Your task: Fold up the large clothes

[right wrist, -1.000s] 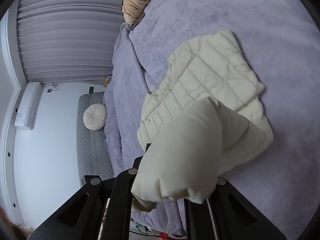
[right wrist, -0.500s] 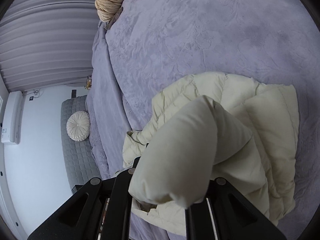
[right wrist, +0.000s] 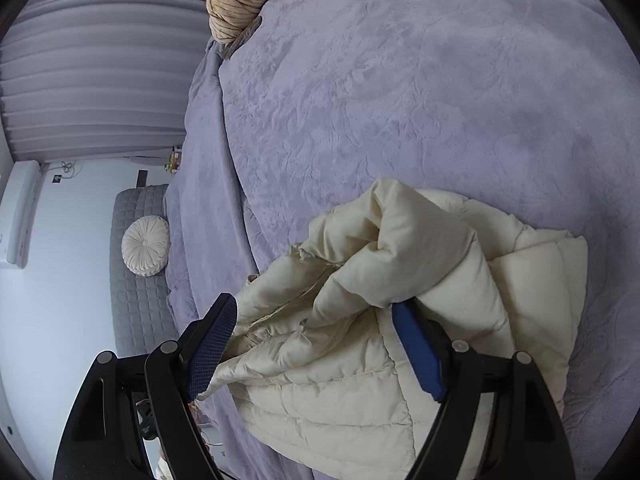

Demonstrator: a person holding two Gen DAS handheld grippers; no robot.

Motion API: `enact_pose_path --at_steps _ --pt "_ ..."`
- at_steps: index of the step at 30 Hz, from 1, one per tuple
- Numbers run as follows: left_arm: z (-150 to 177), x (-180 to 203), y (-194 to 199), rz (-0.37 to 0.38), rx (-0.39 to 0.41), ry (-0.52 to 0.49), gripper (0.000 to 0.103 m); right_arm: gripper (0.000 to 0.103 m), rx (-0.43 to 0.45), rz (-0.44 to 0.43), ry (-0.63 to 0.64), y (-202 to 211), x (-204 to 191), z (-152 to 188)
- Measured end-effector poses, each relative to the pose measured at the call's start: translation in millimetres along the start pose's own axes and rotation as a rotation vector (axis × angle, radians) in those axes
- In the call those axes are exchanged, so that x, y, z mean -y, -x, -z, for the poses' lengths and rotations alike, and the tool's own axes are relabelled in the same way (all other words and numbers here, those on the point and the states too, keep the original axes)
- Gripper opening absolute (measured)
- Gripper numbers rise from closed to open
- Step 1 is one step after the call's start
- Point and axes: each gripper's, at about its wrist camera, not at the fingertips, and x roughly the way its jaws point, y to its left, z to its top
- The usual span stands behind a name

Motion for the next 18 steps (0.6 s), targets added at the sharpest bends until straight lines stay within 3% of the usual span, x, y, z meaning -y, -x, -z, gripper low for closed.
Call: enact_pose_path --at_steps 5,6,7,9,13,18 --pt "3 -3 22 -0.042 0.069 0.005 0.102 0.081 0.047 -0.005 0.019 19 -7 10" --pt "4 -5 27 -0.036 0.083 0.017 0.102 0.072 0.052 -0.015 0.018 23 -7 14" --pt "5 -6 34 -0.031 0.099 0.024 0.102 0.056 0.049 -0.029 0.018 23 -8 15" --pt "9 -4 48 -0.031 0.144 0.023 0.102 0.042 0.028 -0.037 0.024 25 -9 21" --pt "14 3 54 0.016 0.157 0.001 0.102 0.042 -0.019 0.016 0.106 19 -15 30" --pt "14 32 -5 0.045 0.071 -0.059 0.102 0.042 -0.033 0.110 0.127 -13 -11 21"
